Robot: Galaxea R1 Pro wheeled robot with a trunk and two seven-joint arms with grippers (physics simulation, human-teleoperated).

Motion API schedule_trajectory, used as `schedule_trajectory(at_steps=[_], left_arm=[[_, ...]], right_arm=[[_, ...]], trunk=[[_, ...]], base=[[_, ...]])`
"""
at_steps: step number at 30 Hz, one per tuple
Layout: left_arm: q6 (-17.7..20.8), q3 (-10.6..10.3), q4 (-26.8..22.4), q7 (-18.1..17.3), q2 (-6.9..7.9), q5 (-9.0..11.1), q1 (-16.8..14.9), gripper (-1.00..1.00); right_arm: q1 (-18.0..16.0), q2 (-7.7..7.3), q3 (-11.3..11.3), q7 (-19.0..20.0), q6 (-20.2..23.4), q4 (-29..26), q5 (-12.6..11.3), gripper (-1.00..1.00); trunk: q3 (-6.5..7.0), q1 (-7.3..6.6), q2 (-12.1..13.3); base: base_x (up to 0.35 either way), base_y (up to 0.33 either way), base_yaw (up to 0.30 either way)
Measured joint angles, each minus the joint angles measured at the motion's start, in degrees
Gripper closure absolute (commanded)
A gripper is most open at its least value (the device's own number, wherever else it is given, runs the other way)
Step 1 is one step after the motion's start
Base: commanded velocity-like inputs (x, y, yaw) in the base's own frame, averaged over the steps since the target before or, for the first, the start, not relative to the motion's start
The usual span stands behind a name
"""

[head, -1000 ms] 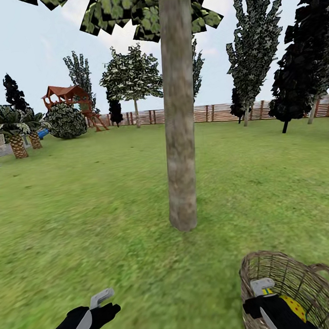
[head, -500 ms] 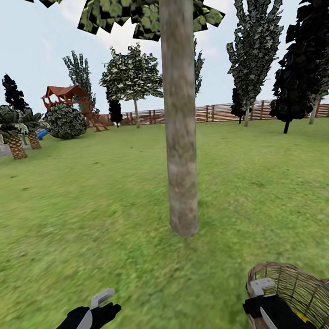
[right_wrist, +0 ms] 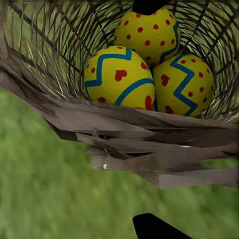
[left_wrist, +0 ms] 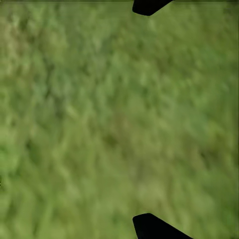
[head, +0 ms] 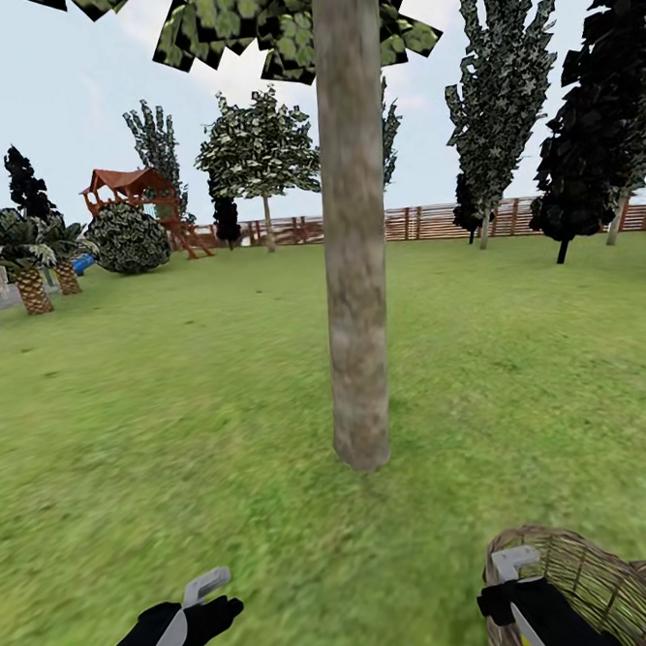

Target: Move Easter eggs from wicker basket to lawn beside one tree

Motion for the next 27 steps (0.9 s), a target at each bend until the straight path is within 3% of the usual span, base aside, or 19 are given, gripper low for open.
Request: schedule_trajectory(at_steps=[27], left_arm=[[0.05, 0.01, 0.18, 0.08, 0.00, -0.01, 0.00, -1.00]], right_arm=[[0.00, 0.05, 0.03, 0.00, 0.08, 0.00, 0.07, -1.00]], trunk=[[4.85, -5.93, 10.83]], base=[[0.000, 0.000, 0.000]])
